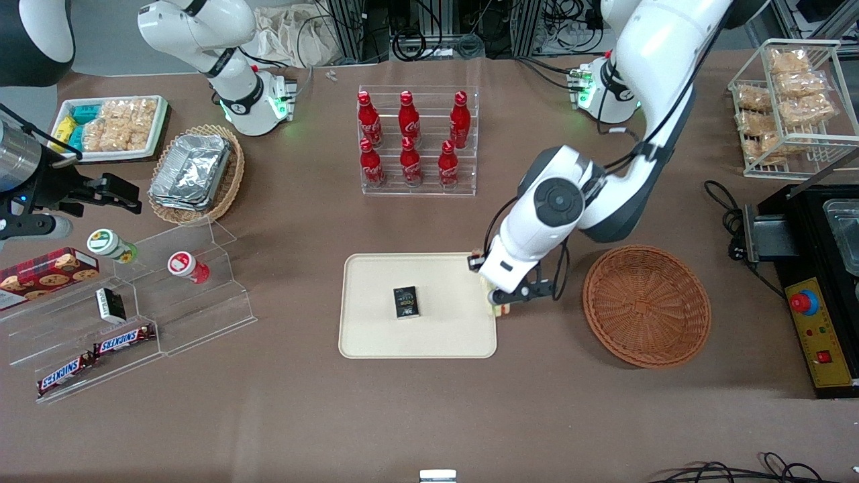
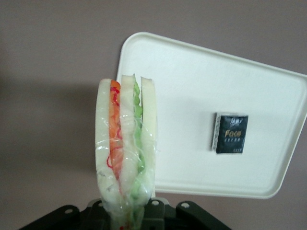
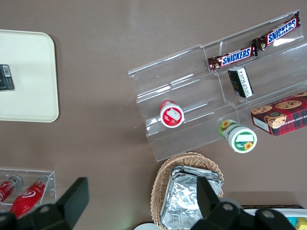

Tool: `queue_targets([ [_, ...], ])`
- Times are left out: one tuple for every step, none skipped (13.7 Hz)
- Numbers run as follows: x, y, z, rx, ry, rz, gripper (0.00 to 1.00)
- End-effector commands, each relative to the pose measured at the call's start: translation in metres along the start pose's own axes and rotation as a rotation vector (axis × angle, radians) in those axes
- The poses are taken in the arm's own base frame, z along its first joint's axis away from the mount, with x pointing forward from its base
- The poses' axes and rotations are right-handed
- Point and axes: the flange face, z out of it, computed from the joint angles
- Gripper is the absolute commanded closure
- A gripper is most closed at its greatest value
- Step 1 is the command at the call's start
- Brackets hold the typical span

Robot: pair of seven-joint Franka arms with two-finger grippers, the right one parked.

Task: Place sandwich from basket to tray
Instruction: 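Carry the held sandwich over to the white tray beside the black packet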

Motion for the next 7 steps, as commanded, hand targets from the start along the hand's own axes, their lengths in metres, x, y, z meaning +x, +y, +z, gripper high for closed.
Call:
queue_targets([
  [-0.001,0.022,0.026,0.043,0.036,0.048,1.0],
  [0.0,0.021,0.034,0.059,0.046,0.071,1.0],
  [0.003,0.019,0.043,0.056,0.063,0.09,1.0],
  [0.003,0.02,0.053,0.057,0.076,0.108,1.0],
  [0.003,0.017,0.063,0.072,0.079,0.121,1.0],
  [0.003,0.016,0.066,0.088,0.091,0.141,0.9],
  [0.003,0.016,0.069,0.099,0.099,0.155,0.55],
])
